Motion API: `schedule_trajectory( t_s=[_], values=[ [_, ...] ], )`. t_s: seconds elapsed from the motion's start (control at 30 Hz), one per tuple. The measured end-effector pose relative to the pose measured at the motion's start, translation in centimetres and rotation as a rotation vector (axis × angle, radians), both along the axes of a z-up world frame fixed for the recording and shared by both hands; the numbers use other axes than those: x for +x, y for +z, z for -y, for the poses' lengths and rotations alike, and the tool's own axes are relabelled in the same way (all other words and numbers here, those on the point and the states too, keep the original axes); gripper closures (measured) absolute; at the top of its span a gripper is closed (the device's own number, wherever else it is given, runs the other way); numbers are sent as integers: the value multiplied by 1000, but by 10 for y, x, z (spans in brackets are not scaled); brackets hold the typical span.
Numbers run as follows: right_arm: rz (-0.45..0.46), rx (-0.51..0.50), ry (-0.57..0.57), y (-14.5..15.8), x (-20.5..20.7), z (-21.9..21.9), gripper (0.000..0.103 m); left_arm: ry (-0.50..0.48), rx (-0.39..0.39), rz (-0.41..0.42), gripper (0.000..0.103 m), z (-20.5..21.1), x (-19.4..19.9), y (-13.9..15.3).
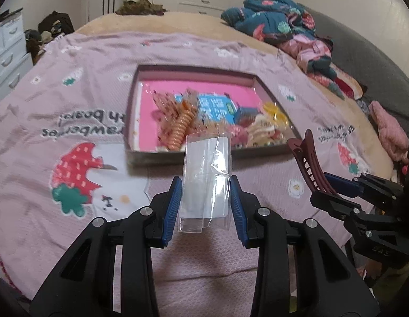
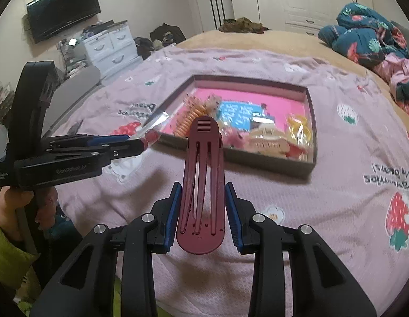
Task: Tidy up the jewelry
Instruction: 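Carry the plastic sleeve and maroon clip into the box and open both tools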
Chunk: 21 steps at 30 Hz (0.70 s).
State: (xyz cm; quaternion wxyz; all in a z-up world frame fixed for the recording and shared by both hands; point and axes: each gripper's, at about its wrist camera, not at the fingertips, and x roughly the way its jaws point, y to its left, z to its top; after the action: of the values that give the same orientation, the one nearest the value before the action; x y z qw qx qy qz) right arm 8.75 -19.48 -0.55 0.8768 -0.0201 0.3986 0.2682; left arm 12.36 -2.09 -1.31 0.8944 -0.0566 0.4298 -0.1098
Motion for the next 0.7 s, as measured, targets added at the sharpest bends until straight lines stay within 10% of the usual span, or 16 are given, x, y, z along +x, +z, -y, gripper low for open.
schedule_trajectory(
  t_s=[0.7],
  values=[
    [125,33,-36,58,45,9,71,19,18,107,75,-9,28,57]
  ],
)
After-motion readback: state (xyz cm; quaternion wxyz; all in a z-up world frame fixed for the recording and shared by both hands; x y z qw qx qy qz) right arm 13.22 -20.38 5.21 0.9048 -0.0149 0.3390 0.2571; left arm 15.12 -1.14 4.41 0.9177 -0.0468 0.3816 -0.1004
